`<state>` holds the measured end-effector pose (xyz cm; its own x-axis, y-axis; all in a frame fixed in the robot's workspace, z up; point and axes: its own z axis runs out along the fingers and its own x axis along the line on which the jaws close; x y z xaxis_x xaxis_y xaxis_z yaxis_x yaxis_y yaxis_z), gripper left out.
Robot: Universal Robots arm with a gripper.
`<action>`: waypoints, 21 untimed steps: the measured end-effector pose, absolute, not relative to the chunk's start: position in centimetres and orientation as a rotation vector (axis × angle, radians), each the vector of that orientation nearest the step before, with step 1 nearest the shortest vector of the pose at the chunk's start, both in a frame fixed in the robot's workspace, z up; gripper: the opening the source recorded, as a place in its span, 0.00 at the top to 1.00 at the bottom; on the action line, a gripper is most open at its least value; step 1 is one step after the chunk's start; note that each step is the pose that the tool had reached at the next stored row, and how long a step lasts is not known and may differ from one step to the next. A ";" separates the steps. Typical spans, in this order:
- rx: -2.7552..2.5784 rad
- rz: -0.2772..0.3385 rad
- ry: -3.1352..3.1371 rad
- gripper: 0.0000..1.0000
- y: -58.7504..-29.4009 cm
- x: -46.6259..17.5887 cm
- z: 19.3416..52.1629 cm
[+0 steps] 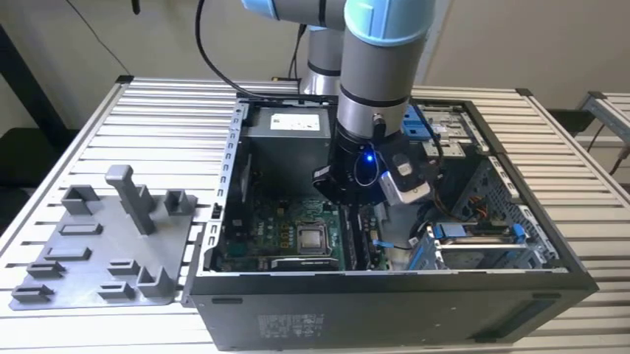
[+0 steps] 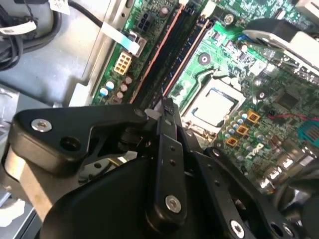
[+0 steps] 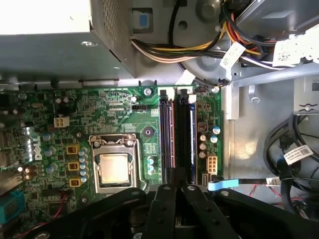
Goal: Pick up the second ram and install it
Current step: 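Insert the second ram into the second slot, then press down the second ram until it locks into place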
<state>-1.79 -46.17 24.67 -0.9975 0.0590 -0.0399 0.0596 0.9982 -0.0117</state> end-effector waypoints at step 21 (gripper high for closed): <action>-0.003 -0.018 3.102 0.89 -46.2 -1.8 24.7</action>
